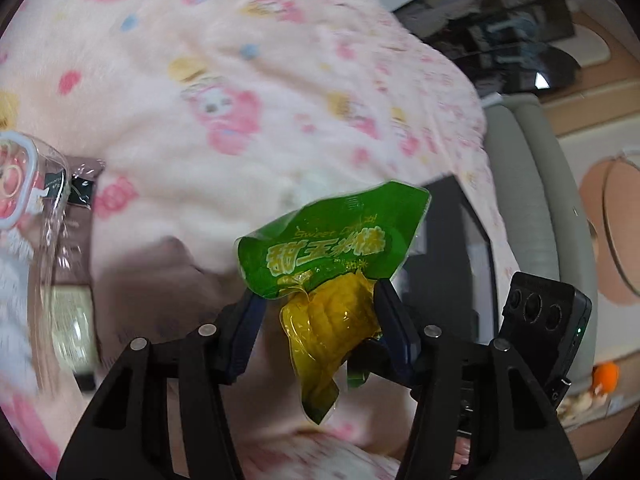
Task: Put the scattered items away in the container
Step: 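Carry the held candy bag with both grippers over to the black box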
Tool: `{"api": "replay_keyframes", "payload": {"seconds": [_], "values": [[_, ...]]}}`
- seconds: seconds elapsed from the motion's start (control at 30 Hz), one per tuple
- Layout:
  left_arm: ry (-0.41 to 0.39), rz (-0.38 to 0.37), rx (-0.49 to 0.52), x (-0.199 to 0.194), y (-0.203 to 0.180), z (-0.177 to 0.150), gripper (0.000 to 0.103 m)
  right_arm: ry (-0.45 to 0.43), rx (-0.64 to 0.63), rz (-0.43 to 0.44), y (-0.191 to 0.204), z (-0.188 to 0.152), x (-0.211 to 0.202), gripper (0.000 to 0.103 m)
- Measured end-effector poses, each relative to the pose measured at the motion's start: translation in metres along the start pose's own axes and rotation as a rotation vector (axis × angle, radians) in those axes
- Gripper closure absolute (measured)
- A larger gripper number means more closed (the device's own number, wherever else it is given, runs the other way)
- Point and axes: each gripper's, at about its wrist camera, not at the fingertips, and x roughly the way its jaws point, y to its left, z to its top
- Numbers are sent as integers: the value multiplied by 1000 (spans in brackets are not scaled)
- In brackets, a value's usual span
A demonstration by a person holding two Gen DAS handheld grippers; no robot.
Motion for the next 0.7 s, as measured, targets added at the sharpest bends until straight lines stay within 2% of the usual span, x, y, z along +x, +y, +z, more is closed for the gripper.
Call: {"api": "replay_keyframes", "payload": {"seconds": [0.1,0.23,0.33,0.47,0.6,0.7], "values": [[-3,3,66,-14,-39,-23,47,-56,-28,-17,10,-19,-39,71],[28,-31,148,-10,-91,-61,47,-124,13,0,-2,-57,-97,71],[85,-53,207,16,-122,-89,47,-148,36,-47,-20,-90,-133,71],[210,-73,240,66,-151,-117,47,-151,82,-142,-54,-133,-165,71],[336,-86,291,106,-178,-139,49,-182,206,-134,-101,-164,-183,73],[392,-61,293,132,-186,-151,49,-209,229,-158,-115,-172,-190,73]]}}
